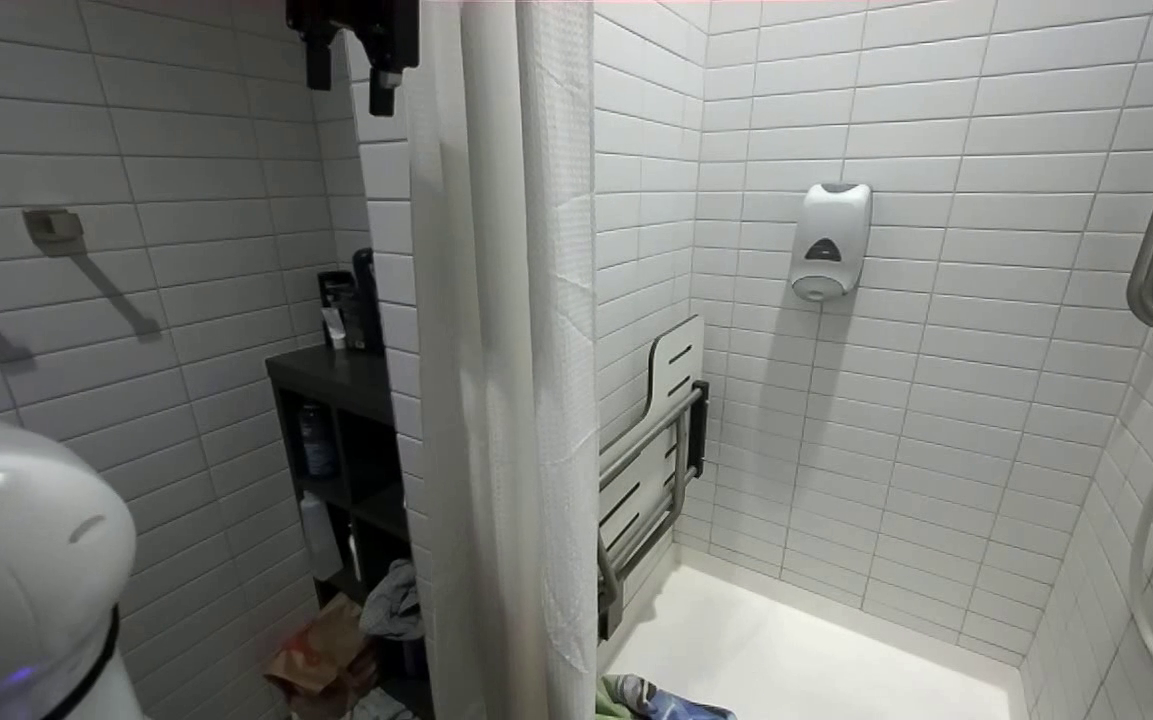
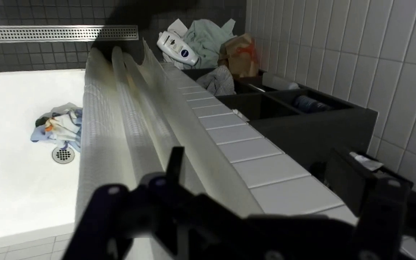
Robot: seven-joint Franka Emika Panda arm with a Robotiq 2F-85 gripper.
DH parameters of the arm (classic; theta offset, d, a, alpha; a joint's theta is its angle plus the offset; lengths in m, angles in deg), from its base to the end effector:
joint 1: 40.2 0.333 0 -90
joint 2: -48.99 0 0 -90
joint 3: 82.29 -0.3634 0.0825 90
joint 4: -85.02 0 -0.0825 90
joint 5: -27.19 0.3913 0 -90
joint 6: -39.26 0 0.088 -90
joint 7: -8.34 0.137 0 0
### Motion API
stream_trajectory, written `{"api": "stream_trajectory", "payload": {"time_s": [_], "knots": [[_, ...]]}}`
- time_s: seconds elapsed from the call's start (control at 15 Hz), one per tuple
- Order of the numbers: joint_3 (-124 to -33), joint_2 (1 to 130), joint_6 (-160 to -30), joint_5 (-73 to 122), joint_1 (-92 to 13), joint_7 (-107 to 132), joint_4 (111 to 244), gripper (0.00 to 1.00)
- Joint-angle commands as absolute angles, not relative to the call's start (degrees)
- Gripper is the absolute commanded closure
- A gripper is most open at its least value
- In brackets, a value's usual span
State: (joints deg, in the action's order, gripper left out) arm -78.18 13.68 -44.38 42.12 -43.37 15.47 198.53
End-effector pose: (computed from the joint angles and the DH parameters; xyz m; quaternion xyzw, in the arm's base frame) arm 0.3239 -0.0151 0.7156 -0.9829 0.0981 -0.0461 0.1490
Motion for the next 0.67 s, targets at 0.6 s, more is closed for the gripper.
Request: {"api": "stream_trajectory", "payload": {"time_s": [0.6], "knots": [[-87.2, 18.4, -48.1, 42.5, -40.5, 17.2, 199.7, 0.00]]}}
